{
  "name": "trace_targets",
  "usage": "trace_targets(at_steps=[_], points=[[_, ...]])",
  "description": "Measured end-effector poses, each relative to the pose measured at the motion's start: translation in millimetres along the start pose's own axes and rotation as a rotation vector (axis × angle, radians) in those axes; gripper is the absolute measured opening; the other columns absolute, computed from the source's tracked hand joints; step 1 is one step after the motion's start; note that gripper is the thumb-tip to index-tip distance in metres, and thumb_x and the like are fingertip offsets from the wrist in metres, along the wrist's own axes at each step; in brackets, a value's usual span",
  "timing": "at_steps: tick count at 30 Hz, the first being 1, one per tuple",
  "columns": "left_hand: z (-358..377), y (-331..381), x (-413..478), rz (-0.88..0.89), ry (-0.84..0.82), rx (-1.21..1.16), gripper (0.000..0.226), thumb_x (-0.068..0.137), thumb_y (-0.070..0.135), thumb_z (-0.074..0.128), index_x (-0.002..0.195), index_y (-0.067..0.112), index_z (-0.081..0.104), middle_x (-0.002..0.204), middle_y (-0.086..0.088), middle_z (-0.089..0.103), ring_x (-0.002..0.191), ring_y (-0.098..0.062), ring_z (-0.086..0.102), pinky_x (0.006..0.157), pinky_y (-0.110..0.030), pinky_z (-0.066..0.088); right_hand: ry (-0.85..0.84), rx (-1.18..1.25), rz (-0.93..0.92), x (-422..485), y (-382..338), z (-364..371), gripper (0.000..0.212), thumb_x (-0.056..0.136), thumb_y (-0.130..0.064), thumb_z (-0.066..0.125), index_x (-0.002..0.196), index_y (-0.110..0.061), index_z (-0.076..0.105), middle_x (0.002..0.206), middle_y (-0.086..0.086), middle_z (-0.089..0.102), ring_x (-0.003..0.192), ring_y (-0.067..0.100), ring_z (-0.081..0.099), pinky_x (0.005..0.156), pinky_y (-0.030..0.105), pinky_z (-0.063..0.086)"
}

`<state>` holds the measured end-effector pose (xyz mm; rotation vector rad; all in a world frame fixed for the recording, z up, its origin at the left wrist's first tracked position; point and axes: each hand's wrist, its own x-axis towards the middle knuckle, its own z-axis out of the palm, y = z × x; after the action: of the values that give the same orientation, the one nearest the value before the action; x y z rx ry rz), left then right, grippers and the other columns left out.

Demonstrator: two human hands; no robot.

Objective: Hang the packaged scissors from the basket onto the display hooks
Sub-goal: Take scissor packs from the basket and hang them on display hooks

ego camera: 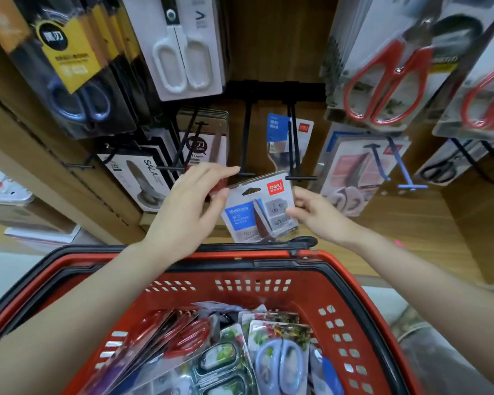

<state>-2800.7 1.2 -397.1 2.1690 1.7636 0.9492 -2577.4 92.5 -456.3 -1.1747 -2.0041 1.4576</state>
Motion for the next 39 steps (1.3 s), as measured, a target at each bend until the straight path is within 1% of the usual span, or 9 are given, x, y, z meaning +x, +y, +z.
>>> trace_targets(at_steps=[6,11,14,16,19,24,31,36,39], points=[[5,3,-6,-0.094,0.080,-0.095,0.035,0.097,0.024,0.049,0.131,0.024,0.052,0.121,0.011,0.050,0.120,-0.011,0.047,0.103,-0.037,0.039,-0.130,0.102,0.006,-8,-32,3,0.033,0.097,-0.002,0.045,0.119,-0.026,0.050,0.120,-0.006,0.060,0.106,0.003,0.061,0.089,0.022,0.053],[3,1,0,-0.276,0.021,-0.215,0.014,0.094,0.013,0.054,0.100,0.025,0.058,0.095,0.018,0.059,0.088,0.007,0.055,0.070,-0.001,0.038,-0.197,0.092,0.087,-15,-41,7,0.033,0.097,-0.004,0.045,0.123,-0.023,0.048,0.125,-0.001,0.061,0.113,0.011,0.060,0.091,0.031,0.054],[9,4,0,-0.244,-0.003,-0.199,0.015,0.093,0.011,0.055,0.091,0.025,0.059,0.086,0.022,0.057,0.085,0.002,0.056,0.073,-0.002,0.037,-0.099,0.015,0.043,-13,-50,8,0.025,0.093,-0.008,0.054,0.118,-0.014,0.053,0.115,0.000,0.064,0.105,0.008,0.062,0.089,0.027,0.053],[17,5,-3,-0.203,-0.014,-0.180,0.013,0.092,0.011,0.056,0.093,0.021,0.064,0.089,0.015,0.062,0.090,-0.004,0.057,0.085,-0.017,0.043,0.034,-0.108,-0.028,-13,-57,12,0.006,0.091,-0.016,0.060,0.096,-0.016,0.062,0.093,-0.005,0.065,0.090,0.006,0.062,0.080,0.023,0.050],[19,3,-9,-0.168,-0.018,-0.128,0.013,0.093,0.015,0.055,0.099,0.019,0.066,0.096,0.009,0.062,0.095,-0.008,0.056,0.089,-0.032,0.046,0.188,-0.170,-0.074,-13,-57,25,0.014,0.089,-0.020,0.062,0.075,-0.019,0.062,0.079,-0.008,0.061,0.083,0.008,0.060,0.079,0.026,0.049],[-5,-12,-11,0.019,0.185,0.182,0.025,0.093,0.008,0.051,0.115,0.008,0.063,0.110,-0.005,0.060,0.101,-0.017,0.051,0.091,-0.031,0.038,0.319,-0.099,-0.014,-4,-60,41,0.021,0.092,-0.017,0.058,0.072,-0.021,0.055,0.076,-0.006,0.058,0.075,0.000,0.054,0.067,0.004,0.039],[-18,-22,-17,0.152,0.299,0.391,0.033,0.085,0.010,0.051,0.114,0.004,0.064,0.114,-0.011,0.063,0.108,-0.024,0.045,0.085,-0.032,0.032,0.435,-0.042,0.146,13,-63,46,0.021,0.094,-0.025,0.054,0.073,-0.024,0.051,0.093,0.006,0.063,0.096,0.023,0.060,0.092,0.043,0.047],[-21,-30,-16,0.056,0.146,0.395,0.044,0.086,0.018,0.042,0.124,0.003,0.056,0.118,-0.012,0.060,0.114,-0.028,0.052,0.101,-0.033,0.028,0.529,-0.048,0.138,10,-65,52,0.020,0.093,-0.020,0.054,0.073,-0.017,0.050,0.077,-0.004,0.058,0.084,0.017,0.058,0.089,0.043,0.045],[-24,-31,-16,0.055,0.168,0.395,0.044,0.085,0.017,0.041,0.122,-0.001,0.057,0.113,-0.013,0.062,0.109,-0.030,0.055,0.102,-0.034,0.028,0.602,-0.007,0.115,8,-64,54,0.023,0.092,-0.017,0.055,0.070,-0.021,0.050,0.077,0.001,0.058,0.087,0.028,0.061,0.089,0.048,0.045]])
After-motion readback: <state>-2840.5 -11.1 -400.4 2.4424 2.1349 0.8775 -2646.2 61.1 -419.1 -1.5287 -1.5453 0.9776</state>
